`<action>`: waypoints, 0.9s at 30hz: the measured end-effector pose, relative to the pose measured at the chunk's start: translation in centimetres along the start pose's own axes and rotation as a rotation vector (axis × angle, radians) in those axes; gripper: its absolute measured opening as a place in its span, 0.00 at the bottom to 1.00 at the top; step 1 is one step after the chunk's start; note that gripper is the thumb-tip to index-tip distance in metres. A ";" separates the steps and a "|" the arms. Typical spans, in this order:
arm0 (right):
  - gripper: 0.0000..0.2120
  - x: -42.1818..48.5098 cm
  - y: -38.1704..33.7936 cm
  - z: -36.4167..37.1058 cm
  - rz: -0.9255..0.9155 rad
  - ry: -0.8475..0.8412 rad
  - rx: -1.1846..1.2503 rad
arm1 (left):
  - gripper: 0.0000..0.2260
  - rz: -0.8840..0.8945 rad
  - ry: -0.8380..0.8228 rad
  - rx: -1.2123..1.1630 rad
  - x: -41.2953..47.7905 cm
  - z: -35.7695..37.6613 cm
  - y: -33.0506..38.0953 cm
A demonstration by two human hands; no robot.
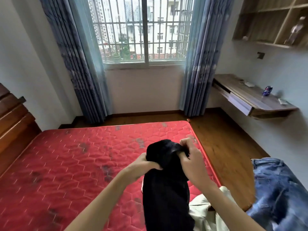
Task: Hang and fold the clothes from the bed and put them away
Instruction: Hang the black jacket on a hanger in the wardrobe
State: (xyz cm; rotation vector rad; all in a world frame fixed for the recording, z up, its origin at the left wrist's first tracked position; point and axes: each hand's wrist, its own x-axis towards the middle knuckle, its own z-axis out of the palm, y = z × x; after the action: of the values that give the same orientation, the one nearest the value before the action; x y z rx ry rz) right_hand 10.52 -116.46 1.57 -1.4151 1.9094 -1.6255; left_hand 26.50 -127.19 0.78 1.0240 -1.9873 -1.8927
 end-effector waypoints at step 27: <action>0.02 2.7 2.7 1.7 -0.185 -0.482 -0.292 | 0.06 0.340 0.238 0.929 -8.1 -9.3 8.2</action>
State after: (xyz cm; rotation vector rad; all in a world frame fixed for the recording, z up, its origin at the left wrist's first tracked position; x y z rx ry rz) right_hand 9.02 -119.89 -0.34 -1.9362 1.8101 -0.9625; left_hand 35.21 -130.21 12.32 0.9181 -2.6878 -0.5976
